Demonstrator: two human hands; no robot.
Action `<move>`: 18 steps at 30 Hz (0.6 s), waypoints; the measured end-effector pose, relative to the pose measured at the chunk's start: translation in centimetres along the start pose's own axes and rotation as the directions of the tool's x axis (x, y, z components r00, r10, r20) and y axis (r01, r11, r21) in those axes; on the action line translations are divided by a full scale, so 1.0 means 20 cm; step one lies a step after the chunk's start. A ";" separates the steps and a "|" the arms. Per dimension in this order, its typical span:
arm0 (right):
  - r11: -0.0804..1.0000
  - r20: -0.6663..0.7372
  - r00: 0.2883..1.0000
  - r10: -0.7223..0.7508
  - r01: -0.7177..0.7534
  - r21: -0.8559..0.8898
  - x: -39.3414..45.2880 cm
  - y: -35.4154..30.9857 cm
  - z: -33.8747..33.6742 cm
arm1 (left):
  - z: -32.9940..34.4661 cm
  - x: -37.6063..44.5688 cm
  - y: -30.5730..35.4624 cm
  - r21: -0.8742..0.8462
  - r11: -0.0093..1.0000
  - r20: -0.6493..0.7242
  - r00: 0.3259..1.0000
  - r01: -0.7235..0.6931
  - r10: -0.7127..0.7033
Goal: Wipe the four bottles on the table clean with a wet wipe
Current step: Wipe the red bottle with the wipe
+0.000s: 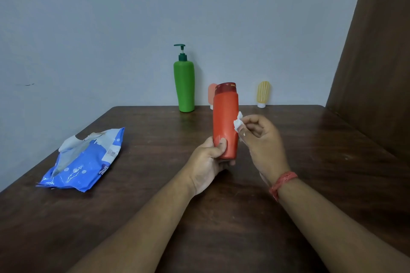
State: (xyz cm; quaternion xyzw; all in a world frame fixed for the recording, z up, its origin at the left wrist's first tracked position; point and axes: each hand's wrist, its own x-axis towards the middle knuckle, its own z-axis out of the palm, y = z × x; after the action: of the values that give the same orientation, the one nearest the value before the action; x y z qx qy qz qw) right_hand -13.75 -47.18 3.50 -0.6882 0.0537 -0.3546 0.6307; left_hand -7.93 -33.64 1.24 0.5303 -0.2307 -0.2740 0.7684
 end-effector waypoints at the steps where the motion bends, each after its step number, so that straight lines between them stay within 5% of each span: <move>1: 1.000 0.036 0.999 0.018 -0.017 -0.018 -0.01 0.00 -0.01 | 0.00 0.00 0.00 -0.005 1.000 -0.011 1.000 -0.007 0.007; 4: 0.996 0.199 0.978 0.066 -0.052 -0.077 -0.03 0.02 -0.01 | -0.02 0.02 0.02 -0.061 0.997 -0.068 0.997 -0.041 0.037; 10: 1.000 0.110 0.994 0.005 -0.004 -0.009 -0.02 -0.01 0.02 | -0.01 0.01 0.02 -0.052 0.998 -0.050 0.999 -0.024 0.021; 14: 0.995 0.285 0.956 0.062 -0.036 -0.096 -0.04 0.01 -0.01 | -0.04 0.01 0.03 -0.100 0.993 -0.105 0.993 -0.068 0.058; 18: 0.999 0.156 0.988 0.009 -0.003 -0.036 -0.03 0.00 0.02 | -0.01 0.01 0.02 -0.076 0.996 -0.103 0.994 -0.054 0.046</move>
State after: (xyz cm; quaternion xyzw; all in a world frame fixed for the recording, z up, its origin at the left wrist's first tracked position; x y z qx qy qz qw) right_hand -13.94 -46.47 3.32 -0.7249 0.0127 -0.2967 0.6216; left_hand -7.56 -33.46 1.58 0.5069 -0.1936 -0.2364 0.8060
